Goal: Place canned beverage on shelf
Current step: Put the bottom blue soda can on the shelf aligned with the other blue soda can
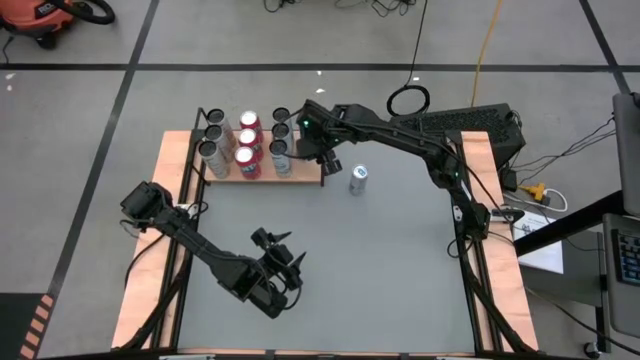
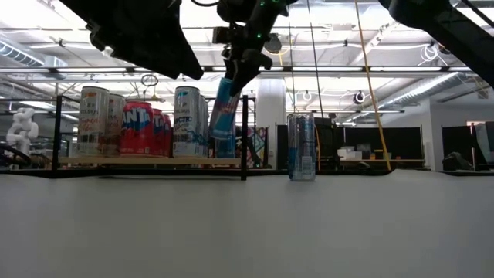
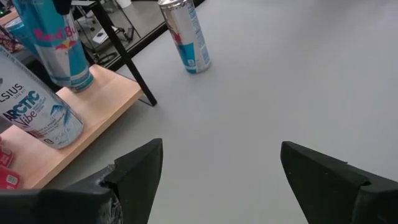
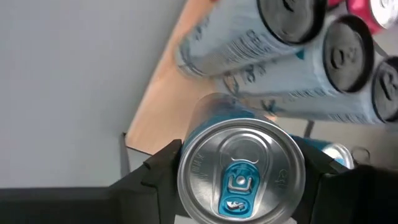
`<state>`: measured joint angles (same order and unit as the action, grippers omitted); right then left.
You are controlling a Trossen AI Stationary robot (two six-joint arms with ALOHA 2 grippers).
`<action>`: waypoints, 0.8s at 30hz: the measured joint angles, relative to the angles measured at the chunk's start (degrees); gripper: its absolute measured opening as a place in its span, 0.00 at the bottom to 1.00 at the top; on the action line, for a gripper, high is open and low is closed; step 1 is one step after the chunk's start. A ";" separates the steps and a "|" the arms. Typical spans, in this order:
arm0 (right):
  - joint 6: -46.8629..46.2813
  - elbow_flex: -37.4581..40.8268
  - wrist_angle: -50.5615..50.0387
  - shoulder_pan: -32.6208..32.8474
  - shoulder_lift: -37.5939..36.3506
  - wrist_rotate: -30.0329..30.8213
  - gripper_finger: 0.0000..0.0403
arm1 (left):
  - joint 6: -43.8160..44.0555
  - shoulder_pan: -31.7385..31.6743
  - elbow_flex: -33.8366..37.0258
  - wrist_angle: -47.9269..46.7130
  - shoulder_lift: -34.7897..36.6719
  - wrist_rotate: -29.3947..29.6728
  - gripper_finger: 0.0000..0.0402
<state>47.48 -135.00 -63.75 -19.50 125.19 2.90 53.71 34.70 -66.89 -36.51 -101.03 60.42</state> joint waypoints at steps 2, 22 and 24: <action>0.71 0.00 0.05 -0.20 0.00 -1.61 0.43 | -0.02 0.21 0.00 0.00 0.00 0.00 0.79; 2.94 0.00 -1.37 -1.65 2.10 -3.17 0.43 | 0.02 1.16 0.00 0.04 0.00 -0.02 0.79; 3.03 0.00 -1.36 -1.67 2.10 -3.19 0.43 | 0.02 1.23 0.02 0.07 0.00 -0.02 0.79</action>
<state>50.51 -135.00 -65.11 -21.16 127.28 -0.30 53.74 35.93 -66.87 -36.45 -101.03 60.40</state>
